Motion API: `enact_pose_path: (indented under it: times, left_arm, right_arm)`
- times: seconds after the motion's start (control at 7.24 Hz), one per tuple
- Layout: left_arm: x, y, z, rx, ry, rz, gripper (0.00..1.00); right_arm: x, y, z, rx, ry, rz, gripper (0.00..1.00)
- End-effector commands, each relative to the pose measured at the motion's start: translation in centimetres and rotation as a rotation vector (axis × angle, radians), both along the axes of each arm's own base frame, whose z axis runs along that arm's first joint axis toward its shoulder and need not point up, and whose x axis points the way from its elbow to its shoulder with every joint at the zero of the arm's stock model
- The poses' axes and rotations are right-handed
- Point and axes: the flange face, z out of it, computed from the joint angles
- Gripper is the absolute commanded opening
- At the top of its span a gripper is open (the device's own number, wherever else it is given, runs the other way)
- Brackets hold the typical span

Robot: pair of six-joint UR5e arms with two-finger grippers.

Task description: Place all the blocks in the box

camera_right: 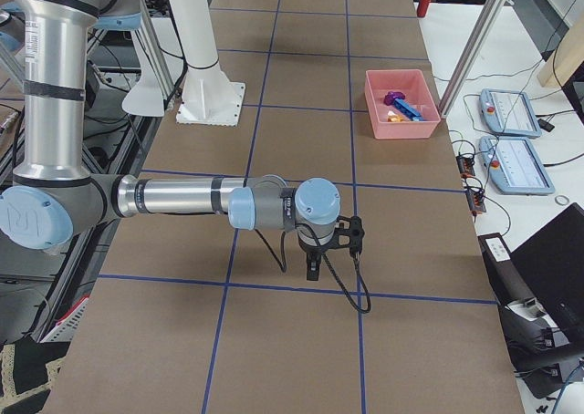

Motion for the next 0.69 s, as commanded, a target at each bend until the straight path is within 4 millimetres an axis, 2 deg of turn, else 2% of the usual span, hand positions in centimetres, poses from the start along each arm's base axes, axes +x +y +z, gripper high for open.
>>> enact_pose_path:
  times: [0.0, 0.41, 0.55]
  left_arm:
    - [-2.5, -0.1, 0.9, -0.012, 0.008, -0.043, 1.0]
    - [-2.7, -0.5, 3.9, 0.029, 0.008, 0.006, 1.0]
    - [-2.7, -0.7, 4.2, 0.036, 0.008, -0.002, 1.0]
  right_arm:
    - [0.0, 0.0, 0.1, -0.001, -0.001, -0.002, 1.0]
    - [0.0, -0.1, -0.1, 0.005, -0.004, 0.0, 1.0]
    - [0.0, -0.1, -0.2, 0.006, -0.005, 0.001, 1.0]
